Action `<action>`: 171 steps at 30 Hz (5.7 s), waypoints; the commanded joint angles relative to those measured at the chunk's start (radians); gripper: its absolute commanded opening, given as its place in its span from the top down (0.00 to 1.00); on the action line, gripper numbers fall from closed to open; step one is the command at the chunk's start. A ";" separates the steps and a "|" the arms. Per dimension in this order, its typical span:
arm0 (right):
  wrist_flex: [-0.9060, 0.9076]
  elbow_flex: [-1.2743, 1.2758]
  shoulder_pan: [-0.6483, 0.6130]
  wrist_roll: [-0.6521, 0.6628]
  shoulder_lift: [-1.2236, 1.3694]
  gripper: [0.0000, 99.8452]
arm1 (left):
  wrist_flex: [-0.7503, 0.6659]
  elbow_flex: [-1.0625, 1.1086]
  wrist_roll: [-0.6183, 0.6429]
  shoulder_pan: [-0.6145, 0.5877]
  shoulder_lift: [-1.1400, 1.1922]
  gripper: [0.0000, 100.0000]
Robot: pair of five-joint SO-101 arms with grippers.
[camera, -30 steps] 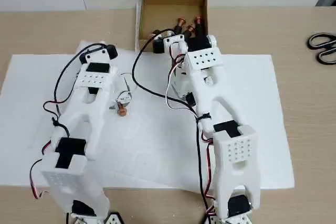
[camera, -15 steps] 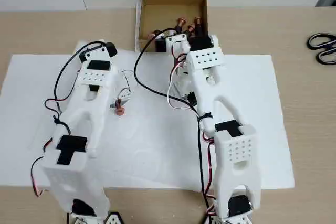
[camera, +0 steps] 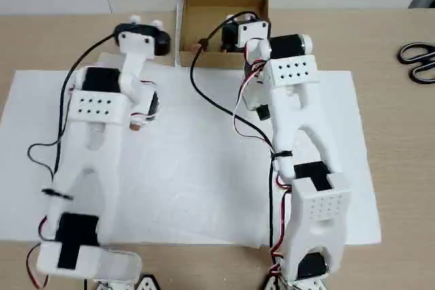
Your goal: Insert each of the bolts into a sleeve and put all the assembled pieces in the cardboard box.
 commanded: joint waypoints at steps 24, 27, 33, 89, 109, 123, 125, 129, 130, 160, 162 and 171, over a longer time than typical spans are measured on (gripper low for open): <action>0.004 -0.046 0.159 0.000 -0.292 1.00 | -0.853 0.578 -0.934 -0.005 -0.066 0.90; 0.002 -0.046 0.159 0.000 -0.291 1.00 | -0.853 0.573 -0.873 -0.005 -0.066 0.88; 0.002 -0.046 0.140 0.000 -0.291 1.00 | -0.853 0.567 -0.812 -0.006 -0.077 0.88; 0.012 -0.044 0.077 -0.008 -0.297 1.00 | -0.181 -0.077 1.656 -0.026 0.037 0.76; 0.012 -0.043 0.077 -0.008 -0.291 1.00 | -0.186 -0.101 1.712 -0.058 0.402 0.76; 0.012 -0.043 0.077 -0.008 -0.291 1.00 | -0.193 -0.102 1.712 -0.058 0.517 0.92; 0.012 -0.043 0.077 -0.008 -0.291 1.00 | -0.193 -0.102 1.712 -0.060 0.517 0.98; 0.012 -0.043 0.077 -0.009 -0.291 1.00 | -0.193 -0.102 1.709 -0.057 0.516 0.99; 0.012 -0.043 0.077 -0.009 -0.291 1.00 | -0.193 -0.104 1.709 -0.057 0.516 0.99; 0.010 -0.046 -0.039 -0.005 -0.466 1.00 | 0.236 -0.624 0.456 -0.058 0.285 0.99; 0.010 -0.046 -0.047 -0.003 -0.532 1.00 | 0.236 -0.596 0.456 -0.058 0.219 0.99; 0.010 0.129 -0.111 -0.008 -0.786 1.00 | 0.233 -0.369 0.459 -0.029 -0.141 0.99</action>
